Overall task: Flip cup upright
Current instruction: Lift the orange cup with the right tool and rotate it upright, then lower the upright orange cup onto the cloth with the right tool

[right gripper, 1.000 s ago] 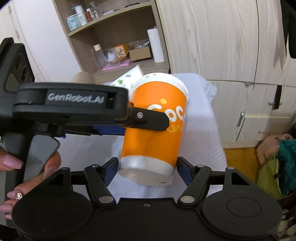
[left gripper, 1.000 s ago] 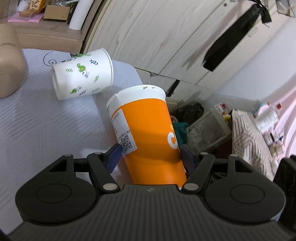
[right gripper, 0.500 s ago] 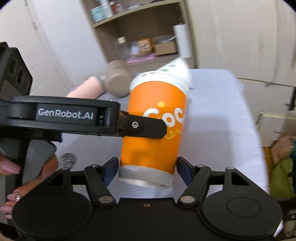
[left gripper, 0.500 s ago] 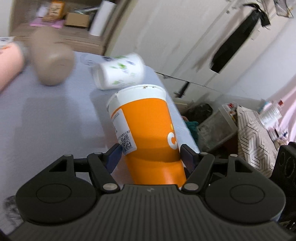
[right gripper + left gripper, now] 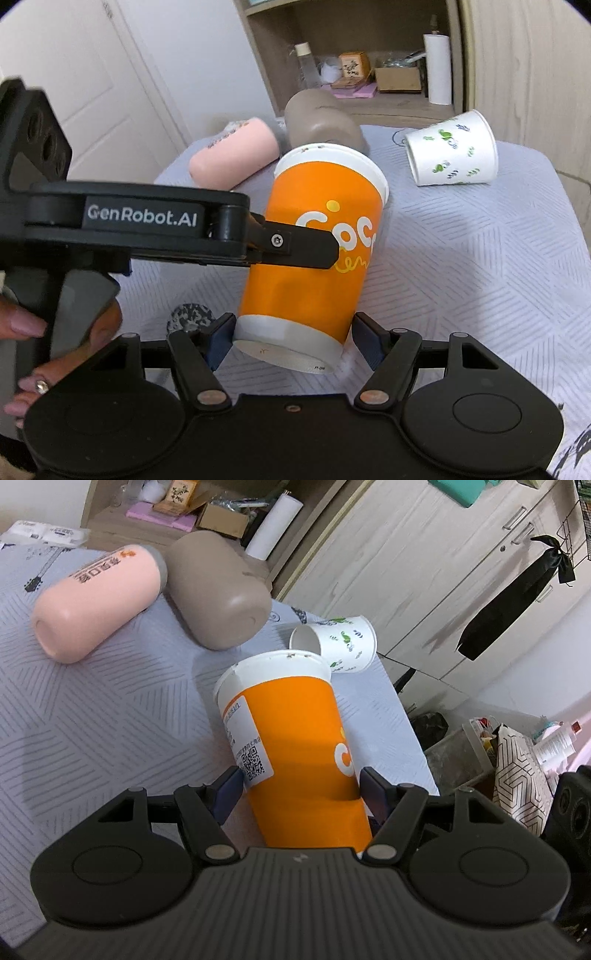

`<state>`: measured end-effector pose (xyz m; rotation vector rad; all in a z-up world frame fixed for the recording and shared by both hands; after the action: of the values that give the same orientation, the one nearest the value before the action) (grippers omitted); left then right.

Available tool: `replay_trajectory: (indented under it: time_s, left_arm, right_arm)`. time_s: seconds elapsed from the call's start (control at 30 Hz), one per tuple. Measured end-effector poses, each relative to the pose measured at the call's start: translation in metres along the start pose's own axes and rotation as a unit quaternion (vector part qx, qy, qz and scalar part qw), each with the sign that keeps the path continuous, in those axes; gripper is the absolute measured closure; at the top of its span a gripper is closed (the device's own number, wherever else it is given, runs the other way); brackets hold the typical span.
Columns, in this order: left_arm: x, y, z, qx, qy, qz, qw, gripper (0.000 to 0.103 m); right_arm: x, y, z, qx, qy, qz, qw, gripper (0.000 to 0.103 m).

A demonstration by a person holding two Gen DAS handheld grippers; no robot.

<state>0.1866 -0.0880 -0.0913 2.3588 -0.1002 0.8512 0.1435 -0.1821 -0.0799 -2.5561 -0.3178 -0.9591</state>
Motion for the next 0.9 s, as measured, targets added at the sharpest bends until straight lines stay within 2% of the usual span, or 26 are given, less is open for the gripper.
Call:
replay_trajectory:
  time_s: [0.13, 0.17, 0.23, 0.37, 0.5, 0.6, 0.7, 0.83, 0.87, 0.9]
  left_arm:
    - [0.0, -0.005, 0.001, -0.017, -0.006, -0.002, 0.9998, 0.034]
    - [0.001, -0.006, 0.001, -0.02, -0.009, -0.002, 0.9998, 0.034]
    - [0.001, -0.008, 0.002, -0.022, -0.008, -0.002, 0.9997, 0.033]
    - [0.002, -0.013, 0.001, -0.028, -0.013, -0.011, 0.9995, 0.032]
    - [0.01, -0.02, -0.003, -0.039, 0.0, -0.031, 0.9988, 0.027]
    - [0.014, -0.03, -0.004, -0.042, 0.01, -0.048, 0.9979, 0.027]
    - [0.013, -0.037, 0.0, -0.041, 0.009, -0.059, 0.9974, 0.027]
    - [0.013, -0.039, 0.006, -0.055, 0.004, -0.07, 0.996, 0.027]
    - [0.014, -0.039, 0.007, -0.055, 0.005, -0.068, 0.9961, 0.027]
    - [0.014, -0.039, 0.009, -0.055, 0.004, -0.066, 0.9963, 0.026]
  right_arm:
    - [0.001, -0.003, 0.002, -0.001, -0.009, -0.017, 1.0, 0.024]
    - [0.002, -0.003, 0.0, 0.006, -0.003, -0.018, 1.0, 0.017]
    - [0.005, -0.005, -0.004, 0.016, 0.004, -0.032, 0.999, 0.009]
    - [0.015, -0.004, -0.011, 0.022, 0.01, -0.043, 0.999, 0.009]
    - [0.027, 0.007, -0.006, 0.045, 0.001, -0.014, 0.999, 0.009]
    - [0.033, 0.016, 0.0, 0.074, -0.009, 0.016, 0.997, 0.009]
    - [0.036, 0.024, 0.014, 0.083, -0.024, 0.043, 0.995, 0.011]
    - [0.037, 0.023, 0.025, 0.103, -0.036, 0.058, 0.992, 0.016]
    - [0.037, 0.023, 0.025, 0.108, -0.034, 0.058, 0.992, 0.024]
    - [0.036, 0.023, 0.025, 0.114, -0.031, 0.059, 0.991, 0.026]
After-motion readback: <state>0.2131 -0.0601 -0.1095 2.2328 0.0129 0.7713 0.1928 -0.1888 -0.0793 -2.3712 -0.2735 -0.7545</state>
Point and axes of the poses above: each gripper's, at about its wrist camera, not at the fingertips, and z roughly the way its jaws point, y to its right, x to its top, the point moved 6 cm from there along z, roughly the way its jaws point, and after that the axes turned 5 degrees about y, right-handed, at the moved point
